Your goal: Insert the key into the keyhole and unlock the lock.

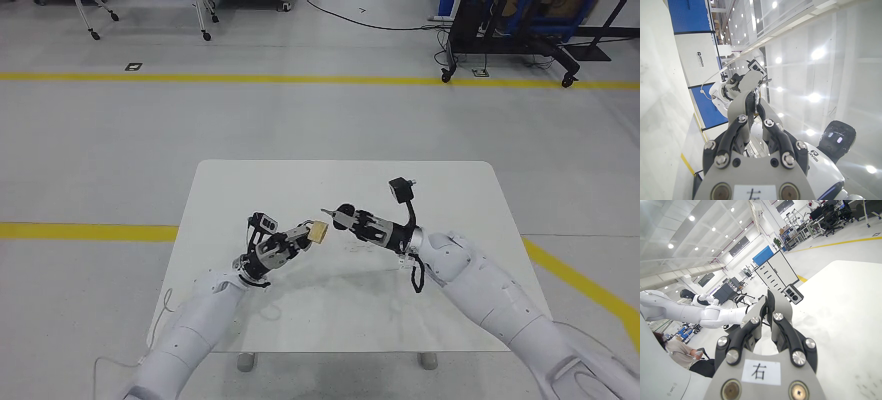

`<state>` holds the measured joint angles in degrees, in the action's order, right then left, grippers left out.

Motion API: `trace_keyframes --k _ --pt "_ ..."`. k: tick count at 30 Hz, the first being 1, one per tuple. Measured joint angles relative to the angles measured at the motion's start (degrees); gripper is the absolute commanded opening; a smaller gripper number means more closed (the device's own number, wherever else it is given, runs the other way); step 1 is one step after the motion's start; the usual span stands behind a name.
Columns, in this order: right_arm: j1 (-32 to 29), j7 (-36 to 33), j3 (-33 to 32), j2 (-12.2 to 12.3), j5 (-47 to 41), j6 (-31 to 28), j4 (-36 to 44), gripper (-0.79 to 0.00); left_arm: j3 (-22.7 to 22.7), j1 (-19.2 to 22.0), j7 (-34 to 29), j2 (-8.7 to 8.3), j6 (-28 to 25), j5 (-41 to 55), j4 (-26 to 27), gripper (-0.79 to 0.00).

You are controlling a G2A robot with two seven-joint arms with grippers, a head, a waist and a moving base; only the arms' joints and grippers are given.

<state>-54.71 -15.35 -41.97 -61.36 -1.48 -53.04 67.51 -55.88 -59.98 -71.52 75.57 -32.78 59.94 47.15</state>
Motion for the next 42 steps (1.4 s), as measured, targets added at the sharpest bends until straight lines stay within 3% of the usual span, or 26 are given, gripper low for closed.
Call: trace_keyframes --k 20,32,38,42 --pt "0.6 -4.2 -0.3 -2.2 -1.9 -1.9 -2.1 -0.785 -2.4 0.7 -0.6 1.76 0.6 -3.4 -2.2 -0.785" --pt "-0.3 -2.8 -3.0 -1.8 -1.4 -3.0 -1.9 -0.785 -3.1 2.1 -0.5 1.52 0.6 -6.8 -4.1 -0.785" --pt "-1.9 -2.2 -4.5 -1.4 0.8 0.1 0.1 -0.785 -2.2 1.8 8.7 1.92 6.8 -9.6 -0.3 -0.785" --pt "-5.4 -2.4 -8.1 -0.1 4.4 3.8 5.0 -0.785 -1.0 3.6 12.5 2.91 11.8 -8.4 -0.6 -0.785"
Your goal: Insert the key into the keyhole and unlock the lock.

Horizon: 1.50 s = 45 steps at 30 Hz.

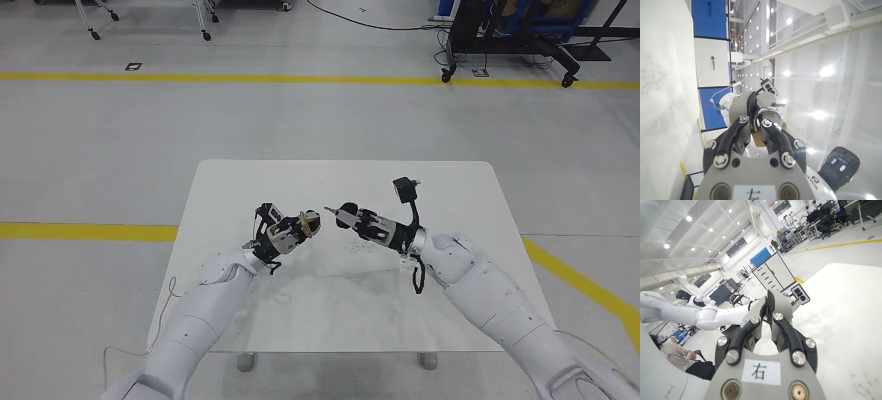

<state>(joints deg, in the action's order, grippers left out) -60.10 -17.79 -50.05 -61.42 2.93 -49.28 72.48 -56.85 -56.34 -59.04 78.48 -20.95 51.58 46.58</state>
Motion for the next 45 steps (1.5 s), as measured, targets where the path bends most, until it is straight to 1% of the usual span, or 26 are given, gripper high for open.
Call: trace_keyframes --k 3,5,7,9,13,17,19,21,22,24,27,28,31,34,37,40,45 --pt "-4.1 -1.1 -3.9 1.5 2.4 4.0 6.1 -0.785 1.9 2.2 1.9 1.17 2.4 -0.1 -1.4 -0.785" --pt "-7.4 -2.5 -7.1 2.7 4.1 7.8 11.3 -0.785 3.3 3.8 3.1 2.11 2.7 -0.1 -2.9 -0.785" --pt "-10.0 -4.4 -10.1 3.6 6.8 13.3 15.7 -0.785 4.2 5.0 2.4 2.99 3.0 1.1 -4.4 -0.785" --pt "-10.1 -4.6 -10.4 3.6 7.7 16.3 16.1 -0.785 4.2 5.6 0.7 3.4 2.9 2.4 -5.8 -0.785" --pt "-9.9 -4.4 -10.0 3.6 6.8 13.3 15.5 -0.785 4.2 5.6 0.2 3.44 2.9 2.7 -6.1 -0.785" --pt "-9.9 -4.4 -10.0 3.6 6.9 13.3 15.5 -0.785 4.1 5.6 0.3 3.44 3.0 2.7 -6.1 -0.785" --pt "-9.9 -4.4 -10.0 3.6 7.1 13.6 15.7 -0.785 3.6 4.0 1.8 3.47 2.5 3.9 -5.6 -0.785" --pt "-10.0 -4.9 -10.1 3.6 9.8 15.9 16.8 -0.785 2.9 2.1 3.4 3.51 1.0 4.9 -4.8 -0.785" --pt "-10.2 -5.3 -10.2 3.7 12.7 18.4 18.2 -0.785 2.5 1.4 4.2 3.57 -0.2 5.4 -4.0 -0.785" --pt "-10.8 -5.7 -10.5 3.8 16.5 21.8 20.7 -0.785 2.2 1.4 4.5 3.58 -2.2 4.6 -2.6 -0.785" --pt "-12.4 -5.9 -11.6 4.2 24.6 28.6 25.9 -0.785 1.7 1.3 6.7 3.69 -4.7 2.9 -0.9 -0.785" --pt "-13.3 -6.3 -11.8 4.3 27.7 31.3 28.3 -0.785 1.6 1.3 7.6 3.75 -5.4 2.7 -0.8 -0.785" --pt "-14.9 -8.1 -11.5 4.4 33.0 36.3 33.3 -0.785 2.1 1.4 9.9 4.03 -6.3 0.2 -0.8 -0.785" --pt "-15.3 -8.8 -10.7 4.2 35.6 39.1 35.8 -0.785 2.6 1.3 12.4 4.29 -7.4 -2.5 -0.5 -0.785" --pt "-14.8 -8.6 -9.6 3.8 37.7 40.4 36.4 -0.785 2.7 0.8 13.6 4.41 -7.1 -3.8 0.1 -0.785" --pt "-14.0 -8.5 -8.2 3.5 41.0 42.2 36.4 -0.785 2.3 0.4 13.1 4.46 -6.0 -3.2 0.8 -0.785" --pt "-13.4 -7.7 -6.9 2.8 44.8 45.9 36.5 -0.785 1.5 -0.1 13.1 4.33 -6.0 -4.3 1.4 -0.785"
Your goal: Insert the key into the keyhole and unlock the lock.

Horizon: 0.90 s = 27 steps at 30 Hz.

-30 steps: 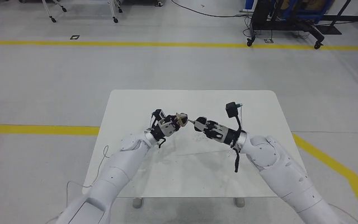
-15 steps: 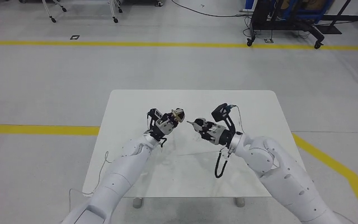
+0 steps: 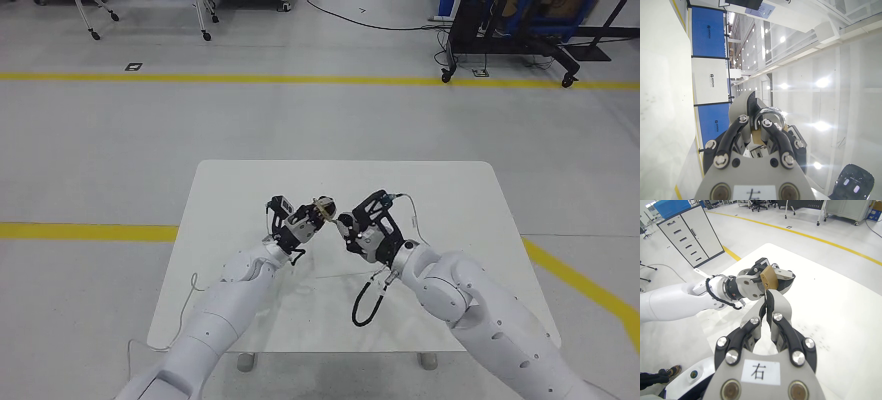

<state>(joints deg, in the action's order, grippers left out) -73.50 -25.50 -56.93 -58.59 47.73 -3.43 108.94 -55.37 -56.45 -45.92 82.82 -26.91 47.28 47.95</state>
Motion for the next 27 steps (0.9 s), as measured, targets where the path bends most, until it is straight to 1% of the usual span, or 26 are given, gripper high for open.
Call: trace_keyframes --k 3,11,18,22,27 --pt "-0.2 0.6 0.1 -0.2 1.9 1.3 0.5 -0.785 -0.3 -0.3 0.9 -0.04 0.4 -1.1 0.3 -0.785" --pt "-1.8 -0.1 1.1 -0.5 10.7 4.8 3.8 -0.785 -1.1 -1.1 2.9 -0.04 1.2 -3.0 1.7 -0.785" --pt "-1.9 -0.1 1.9 -1.0 13.2 4.9 3.6 -0.785 -1.7 -1.7 2.4 0.04 2.5 -2.8 2.5 -0.785" --pt "-2.3 0.2 2.6 -1.3 16.4 5.1 4.2 -0.785 -2.0 -1.8 1.5 0.16 3.6 -2.3 2.5 -0.785" --pt "-2.4 0.2 3.1 -1.7 17.6 5.3 4.2 -0.785 -1.8 -1.6 0.5 0.38 4.3 -2.4 2.2 -0.785"
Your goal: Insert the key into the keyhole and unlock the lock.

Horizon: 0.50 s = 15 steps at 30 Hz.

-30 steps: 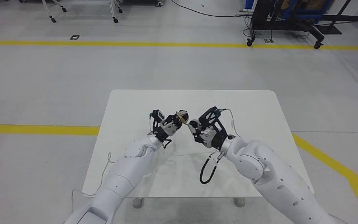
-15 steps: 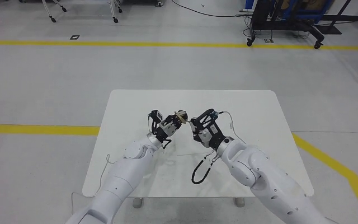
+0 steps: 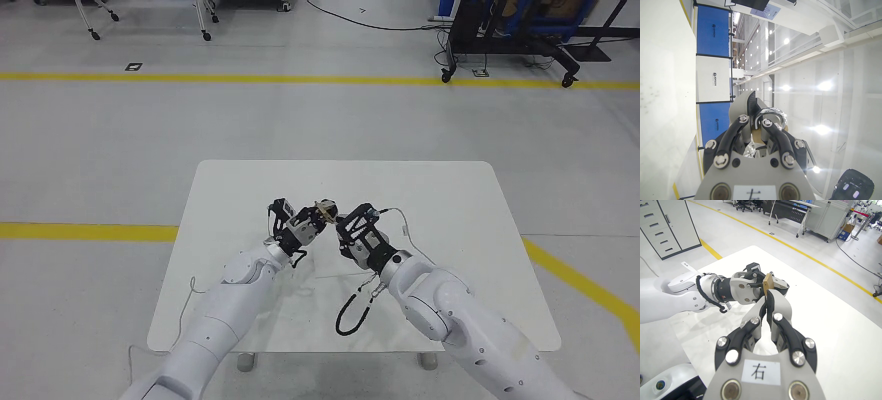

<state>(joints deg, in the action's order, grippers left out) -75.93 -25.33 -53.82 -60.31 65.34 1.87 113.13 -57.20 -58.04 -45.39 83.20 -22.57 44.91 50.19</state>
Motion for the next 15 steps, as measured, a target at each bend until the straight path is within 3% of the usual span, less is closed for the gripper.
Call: trace_keyframes --k 15 --pt "0.3 -0.7 1.4 -1.4 4.5 1.3 -1.6 -0.785 -1.0 0.5 -5.6 0.82 4.1 5.8 -2.4 -0.785"
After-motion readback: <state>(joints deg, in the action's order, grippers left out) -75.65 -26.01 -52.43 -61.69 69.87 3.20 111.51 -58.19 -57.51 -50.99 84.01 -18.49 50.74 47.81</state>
